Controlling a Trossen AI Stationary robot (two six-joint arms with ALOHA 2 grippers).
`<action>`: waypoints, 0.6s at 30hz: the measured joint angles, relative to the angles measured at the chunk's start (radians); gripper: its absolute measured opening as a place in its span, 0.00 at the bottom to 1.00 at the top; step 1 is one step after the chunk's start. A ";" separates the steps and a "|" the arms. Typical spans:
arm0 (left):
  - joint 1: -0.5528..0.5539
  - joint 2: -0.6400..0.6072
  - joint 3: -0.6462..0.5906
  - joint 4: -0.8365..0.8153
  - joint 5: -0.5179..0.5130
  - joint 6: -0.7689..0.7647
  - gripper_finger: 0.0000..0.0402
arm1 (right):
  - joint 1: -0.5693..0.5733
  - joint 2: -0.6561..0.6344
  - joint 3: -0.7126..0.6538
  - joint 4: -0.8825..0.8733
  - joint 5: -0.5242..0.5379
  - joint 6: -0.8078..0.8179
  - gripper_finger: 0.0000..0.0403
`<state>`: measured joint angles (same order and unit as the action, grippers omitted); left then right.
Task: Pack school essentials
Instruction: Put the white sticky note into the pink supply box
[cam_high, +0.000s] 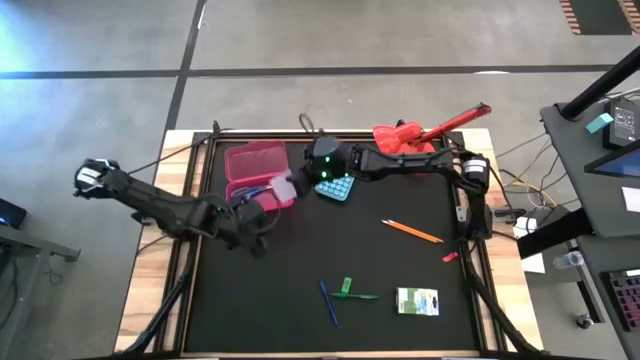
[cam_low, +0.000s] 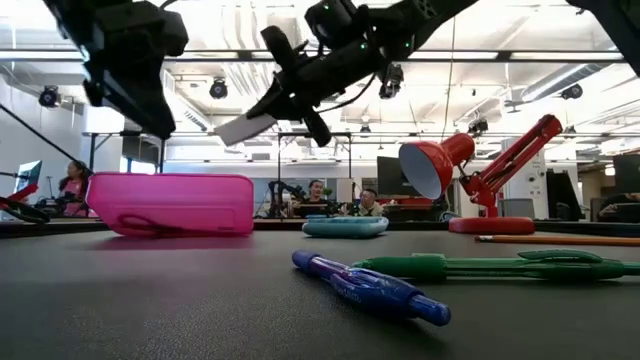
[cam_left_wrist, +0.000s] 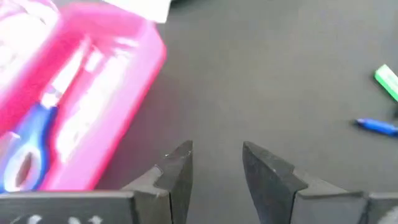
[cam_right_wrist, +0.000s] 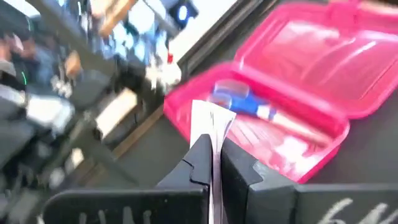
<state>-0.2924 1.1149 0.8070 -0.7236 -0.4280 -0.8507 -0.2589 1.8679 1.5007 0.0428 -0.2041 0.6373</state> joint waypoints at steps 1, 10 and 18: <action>0.024 -0.015 0.000 0.000 -0.001 0.029 0.31 | -0.009 0.000 0.000 0.015 0.013 0.014 0.02; 0.227 -0.113 -0.005 -0.003 -0.008 0.213 0.31 | -0.043 0.117 0.000 0.190 0.079 0.139 0.02; 0.287 -0.159 -0.009 -0.030 0.000 0.236 0.31 | -0.064 0.197 0.000 0.282 0.075 0.240 0.02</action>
<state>-0.0054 0.9561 0.7979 -0.7540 -0.4282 -0.6146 -0.3227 2.0644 1.5009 0.3250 -0.1290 0.8776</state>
